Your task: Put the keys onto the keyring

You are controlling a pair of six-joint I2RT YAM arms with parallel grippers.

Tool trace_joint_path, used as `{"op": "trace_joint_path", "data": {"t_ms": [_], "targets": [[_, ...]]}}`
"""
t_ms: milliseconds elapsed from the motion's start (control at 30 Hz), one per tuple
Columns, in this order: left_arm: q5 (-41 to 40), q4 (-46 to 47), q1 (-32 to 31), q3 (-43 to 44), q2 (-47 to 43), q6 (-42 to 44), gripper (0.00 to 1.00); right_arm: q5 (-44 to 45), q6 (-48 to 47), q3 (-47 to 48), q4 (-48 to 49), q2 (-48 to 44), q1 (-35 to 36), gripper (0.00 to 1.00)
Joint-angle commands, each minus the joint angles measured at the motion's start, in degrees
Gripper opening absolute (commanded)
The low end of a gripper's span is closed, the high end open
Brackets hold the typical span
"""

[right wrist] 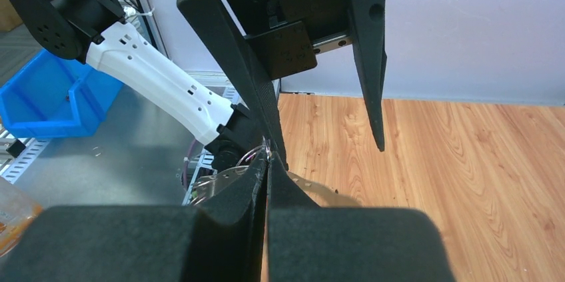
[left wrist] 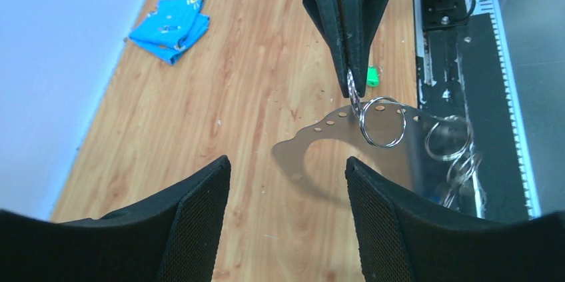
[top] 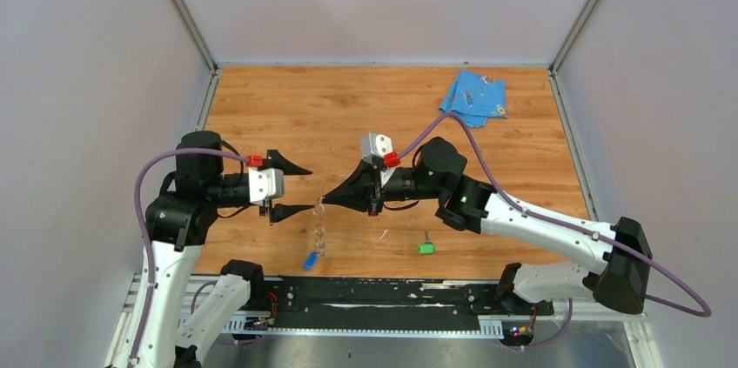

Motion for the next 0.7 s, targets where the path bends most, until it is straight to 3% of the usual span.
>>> {"op": "trace_joint_path", "data": {"t_ms": [0, 300, 667], "targets": [[1.93, 1.60, -0.17, 1.68, -1.42, -1.44, 0.63, 0.22, 0.03, 2.94, 1.24, 0.67, 1.29, 0.00], [6.90, 1.51, -0.17, 2.15, -1.78, -4.51, 0.57, 1.17, 1.85, 2.97, 4.06, 1.42, 2.28, 0.00], [12.98, 1.51, -0.20, 3.26, -2.44, -10.38, 0.65, 3.30, 0.08, 3.50, 2.90, 2.55, 3.25, 0.00]]}}
